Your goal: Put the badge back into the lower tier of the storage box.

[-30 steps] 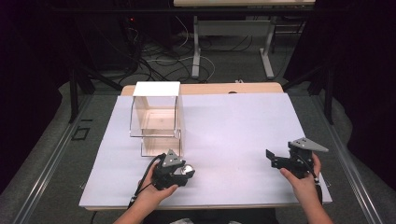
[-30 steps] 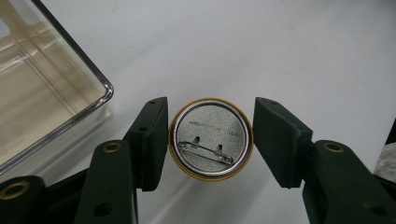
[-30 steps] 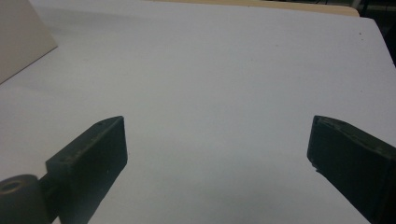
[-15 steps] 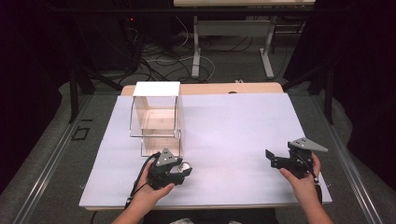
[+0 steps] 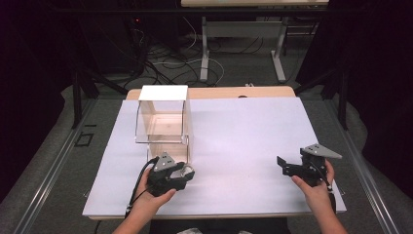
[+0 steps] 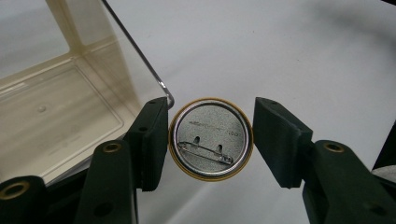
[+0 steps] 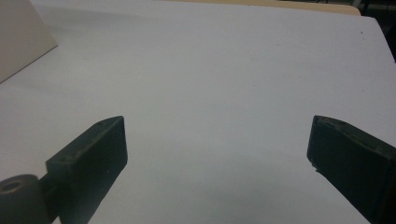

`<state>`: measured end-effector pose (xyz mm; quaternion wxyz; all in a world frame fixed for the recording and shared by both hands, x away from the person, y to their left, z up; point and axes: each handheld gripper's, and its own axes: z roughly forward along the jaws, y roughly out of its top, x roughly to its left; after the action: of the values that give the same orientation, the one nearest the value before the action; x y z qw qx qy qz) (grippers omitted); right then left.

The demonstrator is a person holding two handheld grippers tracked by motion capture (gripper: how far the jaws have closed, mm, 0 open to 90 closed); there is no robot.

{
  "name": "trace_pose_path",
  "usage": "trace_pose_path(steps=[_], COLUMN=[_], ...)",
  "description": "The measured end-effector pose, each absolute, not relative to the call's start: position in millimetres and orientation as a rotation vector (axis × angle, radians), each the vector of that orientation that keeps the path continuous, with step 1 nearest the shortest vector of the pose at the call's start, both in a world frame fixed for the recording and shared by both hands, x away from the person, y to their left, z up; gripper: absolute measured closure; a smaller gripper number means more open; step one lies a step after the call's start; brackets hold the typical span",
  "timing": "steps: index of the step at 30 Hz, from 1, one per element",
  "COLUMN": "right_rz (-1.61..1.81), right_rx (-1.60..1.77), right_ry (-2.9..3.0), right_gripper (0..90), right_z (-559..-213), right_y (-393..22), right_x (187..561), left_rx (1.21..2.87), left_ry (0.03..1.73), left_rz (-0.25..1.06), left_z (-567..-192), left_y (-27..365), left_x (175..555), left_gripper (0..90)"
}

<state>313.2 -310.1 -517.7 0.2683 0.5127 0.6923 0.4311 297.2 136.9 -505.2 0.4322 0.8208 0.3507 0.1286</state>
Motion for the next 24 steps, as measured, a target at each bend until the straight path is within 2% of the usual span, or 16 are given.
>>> trace_pose_path(steps=[24], right_rz=[1.163], right_rx=[1.396], right_ry=[1.853], right_gripper=[4.9], right_z=[-518], right_y=[-309], right_x=[313], left_rx=[1.975], left_ry=[0.944], left_rz=[0.366], left_z=[-497], left_y=[157], left_x=[303], left_gripper=[47.3])
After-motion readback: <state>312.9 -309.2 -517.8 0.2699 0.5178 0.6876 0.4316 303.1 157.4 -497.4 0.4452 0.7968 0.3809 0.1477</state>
